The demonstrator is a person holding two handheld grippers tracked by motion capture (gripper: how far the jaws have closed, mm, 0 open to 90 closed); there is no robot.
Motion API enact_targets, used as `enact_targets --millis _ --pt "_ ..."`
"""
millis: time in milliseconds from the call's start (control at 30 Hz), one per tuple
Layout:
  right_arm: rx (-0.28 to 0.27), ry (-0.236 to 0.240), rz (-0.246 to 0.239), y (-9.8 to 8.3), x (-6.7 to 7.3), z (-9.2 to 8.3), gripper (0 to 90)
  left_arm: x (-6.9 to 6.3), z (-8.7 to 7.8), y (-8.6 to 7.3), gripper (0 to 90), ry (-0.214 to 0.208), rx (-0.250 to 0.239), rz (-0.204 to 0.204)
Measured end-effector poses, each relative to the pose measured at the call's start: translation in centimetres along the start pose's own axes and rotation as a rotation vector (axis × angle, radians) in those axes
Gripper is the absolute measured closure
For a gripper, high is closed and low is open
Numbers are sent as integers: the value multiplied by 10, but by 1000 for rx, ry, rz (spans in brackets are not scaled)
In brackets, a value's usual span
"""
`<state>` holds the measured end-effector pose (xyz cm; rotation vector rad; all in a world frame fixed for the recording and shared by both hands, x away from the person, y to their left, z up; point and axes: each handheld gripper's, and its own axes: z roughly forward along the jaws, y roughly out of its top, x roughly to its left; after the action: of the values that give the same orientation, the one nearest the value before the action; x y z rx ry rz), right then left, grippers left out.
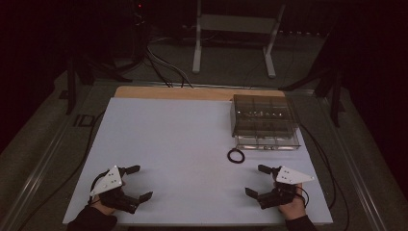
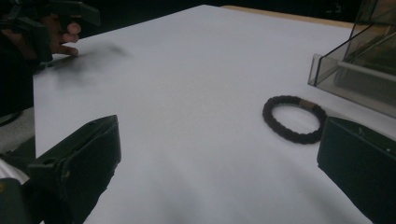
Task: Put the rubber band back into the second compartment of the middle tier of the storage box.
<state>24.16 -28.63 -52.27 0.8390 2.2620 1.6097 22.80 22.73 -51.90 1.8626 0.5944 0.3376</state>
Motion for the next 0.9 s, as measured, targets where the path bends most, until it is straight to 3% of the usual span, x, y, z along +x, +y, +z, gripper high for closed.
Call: enact_targets --millis 200,433,700,900 --pt "45 -7 -8 -1 2 5 0 0 2 0 3 7 8 -3" --pt "39 -37 -12 0 2 5 0 0 7 2 3 2 13 -9" --pt "58 7 -2 2 5 4 0 -2 6 4 3 19 -7 -7" --pt "44 1 -21 11 13 3 0 -3 2 4 3 27 -34 7"
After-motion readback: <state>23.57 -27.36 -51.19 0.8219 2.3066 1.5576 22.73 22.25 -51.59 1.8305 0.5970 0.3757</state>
